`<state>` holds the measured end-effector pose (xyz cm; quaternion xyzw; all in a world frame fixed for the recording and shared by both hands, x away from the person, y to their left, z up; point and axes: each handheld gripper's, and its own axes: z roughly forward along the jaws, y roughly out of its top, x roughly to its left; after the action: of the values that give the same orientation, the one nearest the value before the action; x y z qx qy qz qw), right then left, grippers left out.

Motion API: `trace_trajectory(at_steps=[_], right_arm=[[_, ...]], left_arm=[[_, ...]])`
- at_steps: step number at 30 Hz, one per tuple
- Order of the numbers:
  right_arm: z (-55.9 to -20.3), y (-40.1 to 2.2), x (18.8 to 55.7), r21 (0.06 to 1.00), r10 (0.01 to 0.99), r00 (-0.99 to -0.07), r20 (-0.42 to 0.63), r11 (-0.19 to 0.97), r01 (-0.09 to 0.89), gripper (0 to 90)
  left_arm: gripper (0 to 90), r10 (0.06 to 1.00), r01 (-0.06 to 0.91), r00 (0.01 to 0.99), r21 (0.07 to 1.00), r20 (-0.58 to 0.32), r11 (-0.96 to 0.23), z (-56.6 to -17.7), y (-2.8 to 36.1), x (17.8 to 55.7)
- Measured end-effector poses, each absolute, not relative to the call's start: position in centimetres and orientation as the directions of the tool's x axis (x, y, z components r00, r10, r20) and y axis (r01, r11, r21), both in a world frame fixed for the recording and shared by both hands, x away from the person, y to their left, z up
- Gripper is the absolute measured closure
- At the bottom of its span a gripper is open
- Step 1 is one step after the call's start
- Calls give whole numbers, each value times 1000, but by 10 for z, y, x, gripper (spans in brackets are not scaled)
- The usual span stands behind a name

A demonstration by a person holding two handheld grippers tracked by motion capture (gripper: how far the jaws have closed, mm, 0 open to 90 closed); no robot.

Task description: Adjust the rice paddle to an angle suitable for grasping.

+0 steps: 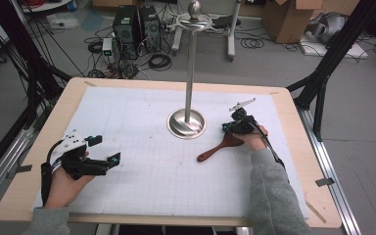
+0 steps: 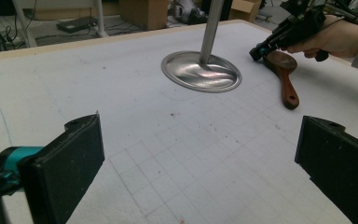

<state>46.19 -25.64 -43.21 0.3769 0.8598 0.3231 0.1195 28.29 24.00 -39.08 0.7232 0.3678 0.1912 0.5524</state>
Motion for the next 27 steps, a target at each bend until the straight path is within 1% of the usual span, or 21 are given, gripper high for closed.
trace_trajectory(at_steps=[12,19,23,27], right_arm=[[-432,-266,445,645,729,-681,68,489,588,897],[-433,-271,434,654,730,-681,65,484,581,898],[-436,-280,432,669,733,-668,128,434,604,897],[-435,-280,426,661,731,-674,103,456,596,898]], left_arm=[[17,723,315,679,940,-128,-130,-389,229,291],[17,718,315,684,940,-131,-129,-388,226,293],[17,715,311,687,942,-129,-128,-387,226,294],[17,715,312,686,942,-131,-127,-387,226,294]])
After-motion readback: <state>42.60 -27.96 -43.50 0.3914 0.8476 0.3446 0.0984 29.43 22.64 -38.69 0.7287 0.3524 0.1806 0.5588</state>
